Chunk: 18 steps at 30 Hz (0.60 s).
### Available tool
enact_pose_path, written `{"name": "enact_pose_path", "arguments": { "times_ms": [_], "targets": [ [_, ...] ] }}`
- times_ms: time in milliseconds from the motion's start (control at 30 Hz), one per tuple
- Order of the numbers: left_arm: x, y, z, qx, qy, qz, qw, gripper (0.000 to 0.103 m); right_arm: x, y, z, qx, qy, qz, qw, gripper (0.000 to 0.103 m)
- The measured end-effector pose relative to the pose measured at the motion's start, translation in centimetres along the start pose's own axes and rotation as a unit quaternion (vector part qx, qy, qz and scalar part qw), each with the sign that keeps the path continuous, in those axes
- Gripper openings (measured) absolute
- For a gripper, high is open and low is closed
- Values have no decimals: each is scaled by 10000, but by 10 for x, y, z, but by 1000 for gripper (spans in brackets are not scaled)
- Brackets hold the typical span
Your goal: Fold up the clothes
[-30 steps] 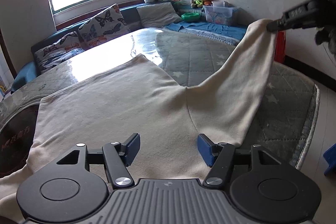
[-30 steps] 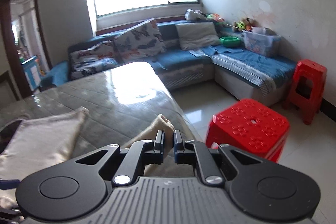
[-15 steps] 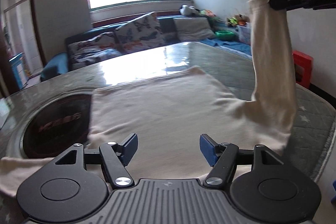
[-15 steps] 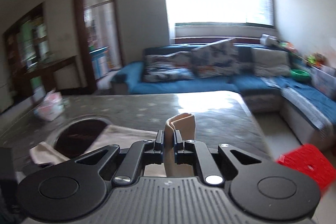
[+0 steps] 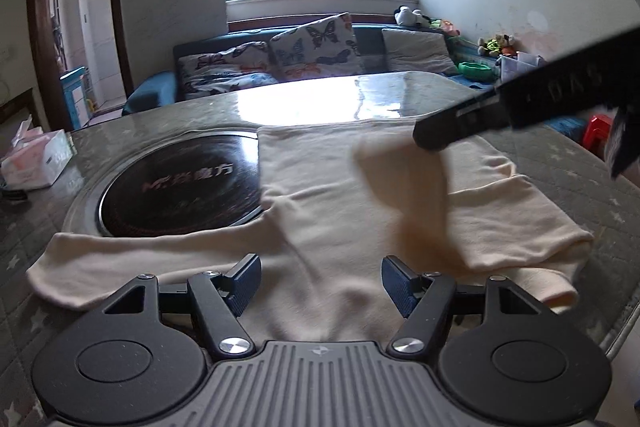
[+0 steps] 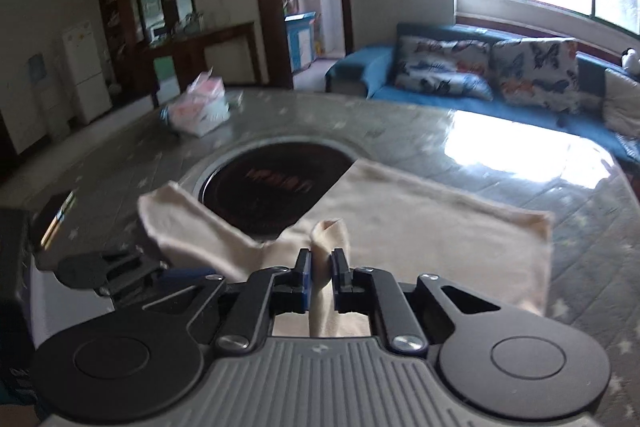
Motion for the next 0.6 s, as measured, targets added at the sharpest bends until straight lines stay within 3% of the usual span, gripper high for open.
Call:
{"name": "enact_pose_path", "arguments": {
  "times_ms": [100, 300, 600],
  "targets": [
    [-3, 0, -6, -20, 40, 9, 10000, 70, 1, -6, -2, -34, 36, -59, 10000, 13],
    [-13, 13, -6, -133, 47, 156, 9998, 70, -26, -28, 32, -54, -422, -280, 9987, 13],
    [-8, 26, 23, 80, -301, 267, 9992, 69, -44, -101, 85, 525, -906, -755, 9916, 13]
  ]
}}
Point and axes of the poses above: each gripper's, at about its wrist camera, not at the fingertips, and x roughly the way its jaws point, z to its right, y to its top, the point moved 7 cm from there along x, roughly the way its jaws point, and after that the axes turned 10 degrees about y, right-handed, at the moved point
